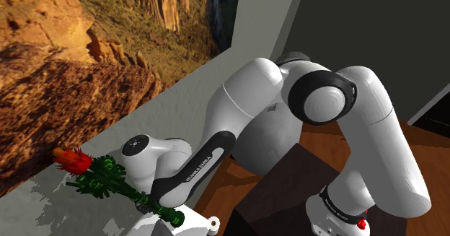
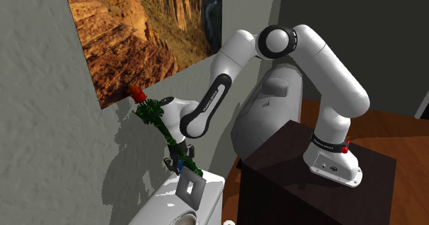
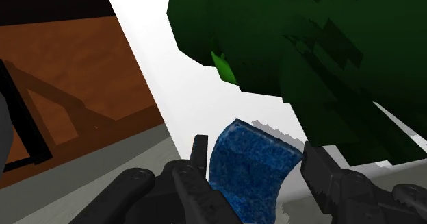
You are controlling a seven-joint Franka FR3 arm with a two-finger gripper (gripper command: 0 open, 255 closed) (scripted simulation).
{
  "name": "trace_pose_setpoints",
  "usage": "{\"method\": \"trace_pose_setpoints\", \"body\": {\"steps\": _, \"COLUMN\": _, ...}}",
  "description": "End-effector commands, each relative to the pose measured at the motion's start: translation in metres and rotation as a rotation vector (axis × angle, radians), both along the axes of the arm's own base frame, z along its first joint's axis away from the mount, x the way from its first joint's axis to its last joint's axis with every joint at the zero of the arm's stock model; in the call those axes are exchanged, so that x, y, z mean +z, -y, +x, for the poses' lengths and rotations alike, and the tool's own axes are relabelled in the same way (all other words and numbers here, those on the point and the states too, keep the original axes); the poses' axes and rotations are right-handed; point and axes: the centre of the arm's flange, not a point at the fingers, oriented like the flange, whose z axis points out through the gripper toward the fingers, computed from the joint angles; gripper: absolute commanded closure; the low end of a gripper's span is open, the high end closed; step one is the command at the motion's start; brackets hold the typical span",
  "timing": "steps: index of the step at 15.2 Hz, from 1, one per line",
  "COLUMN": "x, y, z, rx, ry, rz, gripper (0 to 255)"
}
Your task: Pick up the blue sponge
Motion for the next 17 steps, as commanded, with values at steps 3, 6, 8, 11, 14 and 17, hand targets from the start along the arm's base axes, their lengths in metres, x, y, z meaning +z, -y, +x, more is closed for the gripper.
{"method": "trace_pose_setpoints", "body": {"steps": 3, "x": -0.001, "y": 0.001, "z": 0.0, "rx": 0.0, "ry": -0.002, "rz": -0.001, "gripper": 255}}
{"method": "trace_pose_setpoints", "body": {"steps": 6, "x": 0.0, "y": 0.0, "z": -0.001, "rx": 0.0, "ry": -0.002, "rz": -0.001, "gripper": 255}}
{"method": "trace_pose_setpoints", "body": {"steps": 8, "x": 0.01, "y": 0.0, "z": -0.001, "rx": 0.0, "ry": -0.002, "rz": -0.001, "gripper": 255}}
{"method": "trace_pose_setpoints", "body": {"steps": 11, "x": 0.026, "y": 0.0, "z": -0.001, "rx": 0.0, "ry": -0.002, "rz": -0.001, "gripper": 255}}
{"method": "trace_pose_setpoints", "body": {"steps": 14, "x": 0.042, "y": 0.0, "z": -0.001, "rx": 0.0, "ry": -0.002, "rz": -0.001, "gripper": 255}}
{"method": "trace_pose_setpoints", "body": {"steps": 17, "x": 0.058, "y": 0.0, "z": -0.001, "rx": 0.0, "ry": -0.002, "rz": -0.001, "gripper": 255}}
